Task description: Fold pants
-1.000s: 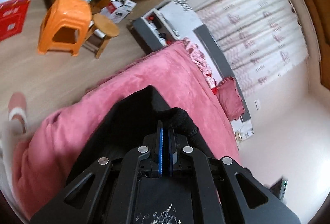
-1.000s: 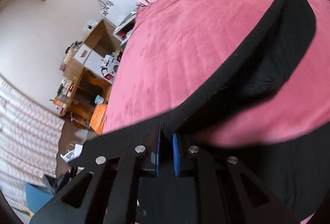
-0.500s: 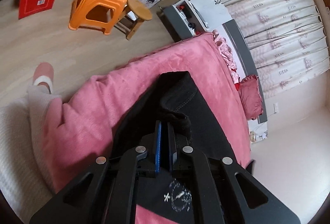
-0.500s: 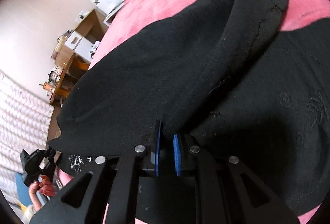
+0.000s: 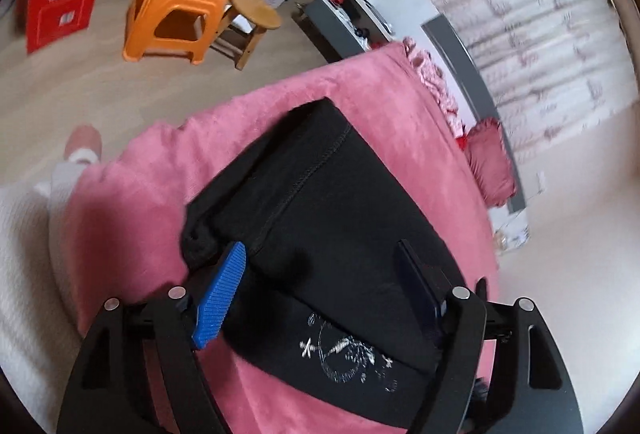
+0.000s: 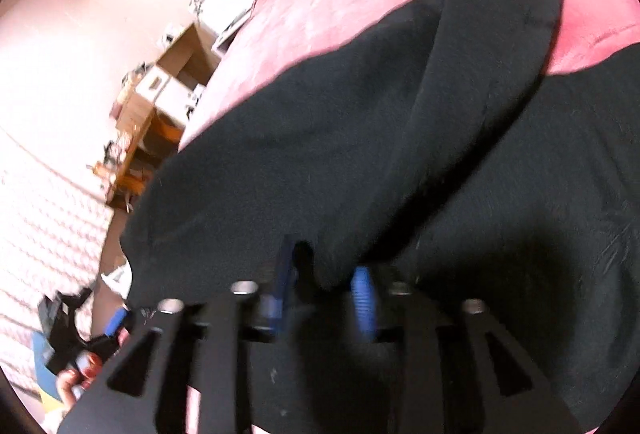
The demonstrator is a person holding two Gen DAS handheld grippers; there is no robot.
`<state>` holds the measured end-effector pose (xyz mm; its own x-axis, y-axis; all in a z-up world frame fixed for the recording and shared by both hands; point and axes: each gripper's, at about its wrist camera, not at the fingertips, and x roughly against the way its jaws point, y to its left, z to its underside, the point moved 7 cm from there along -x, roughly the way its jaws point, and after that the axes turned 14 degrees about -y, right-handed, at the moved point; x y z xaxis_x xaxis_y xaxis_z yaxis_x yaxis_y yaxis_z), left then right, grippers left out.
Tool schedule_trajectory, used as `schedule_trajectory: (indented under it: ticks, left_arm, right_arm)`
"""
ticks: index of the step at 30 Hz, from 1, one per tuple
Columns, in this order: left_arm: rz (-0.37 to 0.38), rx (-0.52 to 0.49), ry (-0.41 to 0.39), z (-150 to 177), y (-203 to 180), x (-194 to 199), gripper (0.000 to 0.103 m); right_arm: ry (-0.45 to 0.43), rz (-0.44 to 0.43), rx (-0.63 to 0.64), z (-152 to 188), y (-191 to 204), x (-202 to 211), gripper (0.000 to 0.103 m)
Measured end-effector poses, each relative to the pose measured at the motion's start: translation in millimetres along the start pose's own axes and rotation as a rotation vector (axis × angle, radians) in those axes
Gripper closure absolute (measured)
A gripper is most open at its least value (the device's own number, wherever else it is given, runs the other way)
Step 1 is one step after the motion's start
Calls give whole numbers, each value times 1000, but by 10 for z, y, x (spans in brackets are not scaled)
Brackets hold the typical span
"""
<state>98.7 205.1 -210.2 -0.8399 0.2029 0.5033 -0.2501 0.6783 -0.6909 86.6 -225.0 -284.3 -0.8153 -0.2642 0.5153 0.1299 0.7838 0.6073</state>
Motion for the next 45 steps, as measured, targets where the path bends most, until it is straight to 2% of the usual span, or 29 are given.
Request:
schedule_trajectory:
  ticks: [2, 3, 5, 6, 7, 8, 9, 10, 13, 15, 17, 19, 22, 25, 26, 27, 28, 29, 30, 33, 36, 38, 40, 43, 45]
  left_arm:
    - [-7, -14, 2, 7, -39, -60, 29]
    - [2, -13, 0, 6, -70, -87, 35]
    - [-7, -32, 17, 31, -116, -197, 53]
    - [-28, -43, 24, 48, -114, -248, 67]
    - [-47, -50, 26, 62, -102, -296, 73]
    - [-62, -54, 28, 75, -85, -332, 87]
    - [-75, -55, 28, 82, -67, -352, 97]
    - [-76, -55, 27, 94, -68, -351, 102]
    - [-40, -77, -11, -23, -163, -218, 103]
    - [-5, -68, -55, -175, -242, -85, 103]
    - [22, -66, -100, -363, -324, 74, 103]
    - [36, -83, -113, -471, -370, 176, 103]
    - [30, -71, -20, -384, -334, 170, 103]
    - [-33, -89, 46, -117, -259, 144, 102]
    - [-40, -81, 92, 12, -241, 102, 95]
    - [-47, -69, 131, 109, -226, 71, 67]
    - [-48, -45, 159, 182, -214, 46, 34]
    - [-36, -9, 159, 238, -205, 42, 28]
    - [-37, 7, 147, 263, -195, 42, 27]
    - [-30, -9, 159, 325, -196, -56, 27]
    - [-34, 27, 171, 376, -126, -153, 29]
    - [-50, 23, 151, 372, -91, -190, 43]
    - [-68, 26, 124, 320, -35, -234, 77]
    - [-80, 101, 112, 250, 109, -299, 96]
    - [-63, 114, 109, 208, 97, -280, 98]
  right_arm:
    - [-44, 24, -3, -165, -35, 23, 52]
    - [-49, 32, -7, -219, -55, 17, 52]
    - [-50, 56, -26, -304, -122, -4, 55]
    - [-47, 71, -37, -332, -162, -17, 59]
    - [-42, 98, -44, -356, -207, -41, 71]
    - [-34, 130, -36, -357, -235, -56, 84]
    - [-23, 170, -29, -366, -273, -78, 87]
    - [-15, 183, -38, -367, -287, -94, 89]
    - [-21, 165, -68, -445, -247, -51, 92]
    - [-66, 118, -76, -614, -134, 88, 93]
    - [-104, 87, -53, -768, -20, 256, 93]
    - [-136, 49, -11, -876, 87, 482, 93]
    - [-134, 39, 47, -854, 134, 645, 93]
    - [-129, 71, 73, -742, 69, 585, 93]
    - [-126, 76, 61, -686, 31, 556, 93]
    - [-122, 77, 46, -618, -30, 576, 93]
    - [-113, 78, 29, -564, -64, 545, 93]
    - [-107, 81, 25, -529, -94, 520, 93]
    - [-103, 83, 30, -505, -125, 503, 93]
    - [-111, 79, 44, -504, -111, 487, 93]
    - [-117, 71, 24, -492, -163, 524, 93]
    - [-121, 74, 21, -507, -155, 503, 93]
    - [-123, 75, 13, -476, -121, 476, 93]
    - [-107, 83, 5, -449, -154, 434, 93]
    - [-92, 92, 10, -448, -152, 384, 93]
